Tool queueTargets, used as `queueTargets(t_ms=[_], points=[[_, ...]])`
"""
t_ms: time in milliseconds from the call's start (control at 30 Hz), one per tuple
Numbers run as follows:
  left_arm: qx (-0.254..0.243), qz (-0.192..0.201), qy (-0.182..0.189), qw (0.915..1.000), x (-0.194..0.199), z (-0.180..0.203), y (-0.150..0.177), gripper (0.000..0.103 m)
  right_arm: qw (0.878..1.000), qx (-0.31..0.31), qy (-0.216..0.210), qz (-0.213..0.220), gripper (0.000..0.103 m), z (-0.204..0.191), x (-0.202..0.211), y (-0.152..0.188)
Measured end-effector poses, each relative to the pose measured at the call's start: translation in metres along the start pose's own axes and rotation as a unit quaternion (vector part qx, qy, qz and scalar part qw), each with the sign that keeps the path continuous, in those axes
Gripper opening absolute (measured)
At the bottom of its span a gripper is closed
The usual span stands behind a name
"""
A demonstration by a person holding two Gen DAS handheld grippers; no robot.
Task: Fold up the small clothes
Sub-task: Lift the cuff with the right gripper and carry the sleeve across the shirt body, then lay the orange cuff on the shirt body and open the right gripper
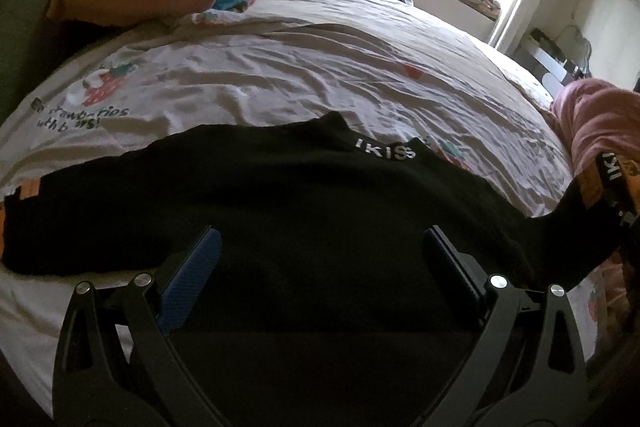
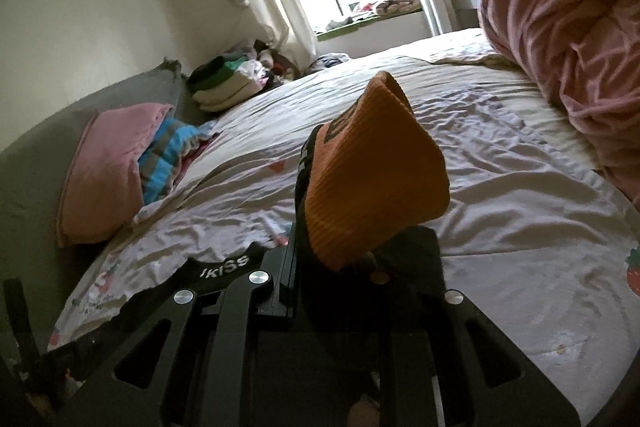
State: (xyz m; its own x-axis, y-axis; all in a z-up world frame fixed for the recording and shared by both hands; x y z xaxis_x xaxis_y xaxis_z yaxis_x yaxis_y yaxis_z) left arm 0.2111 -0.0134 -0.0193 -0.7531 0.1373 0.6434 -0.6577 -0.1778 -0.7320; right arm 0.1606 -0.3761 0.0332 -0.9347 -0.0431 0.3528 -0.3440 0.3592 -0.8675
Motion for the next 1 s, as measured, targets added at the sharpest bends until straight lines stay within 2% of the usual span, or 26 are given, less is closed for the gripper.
queueTargets(t_ms=[400, 733, 1000], points=[[0.047, -0.005, 0.025, 0.9986, -0.004, -0.031, 0.001, 0.094, 0.998, 0.054, -0.038, -0.021, 0.015, -0.075, -0.023, 0.023], [0.082, -0.013, 0.042, 0.9957, -0.011, -0.054, 0.003, 0.094, 0.992, 0.099, -0.059, -0.056, 0.015, -0.125, -0.046, 0.060], [0.089, -0.016, 0.039, 0.9952, -0.015, -0.066, 0.007, 0.094, 0.985, 0.125, -0.077, -0.090, 0.015, -0.157, -0.064, 0.094]])
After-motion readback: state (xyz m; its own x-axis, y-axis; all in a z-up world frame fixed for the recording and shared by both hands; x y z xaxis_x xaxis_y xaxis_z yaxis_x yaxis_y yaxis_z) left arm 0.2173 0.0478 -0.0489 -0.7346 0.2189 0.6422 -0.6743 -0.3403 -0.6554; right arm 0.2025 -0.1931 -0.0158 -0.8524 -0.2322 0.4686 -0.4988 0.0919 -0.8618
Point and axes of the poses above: each gripper's, at about its wrist camera, not at the fingertips, and x roughly against the way its jaws point, z to its right, y to its underside, the point moved 5 cm from there along -x, roughly the way its jaws point, and after that the axes turned 8 degrees about z, right-handed, at the moved point
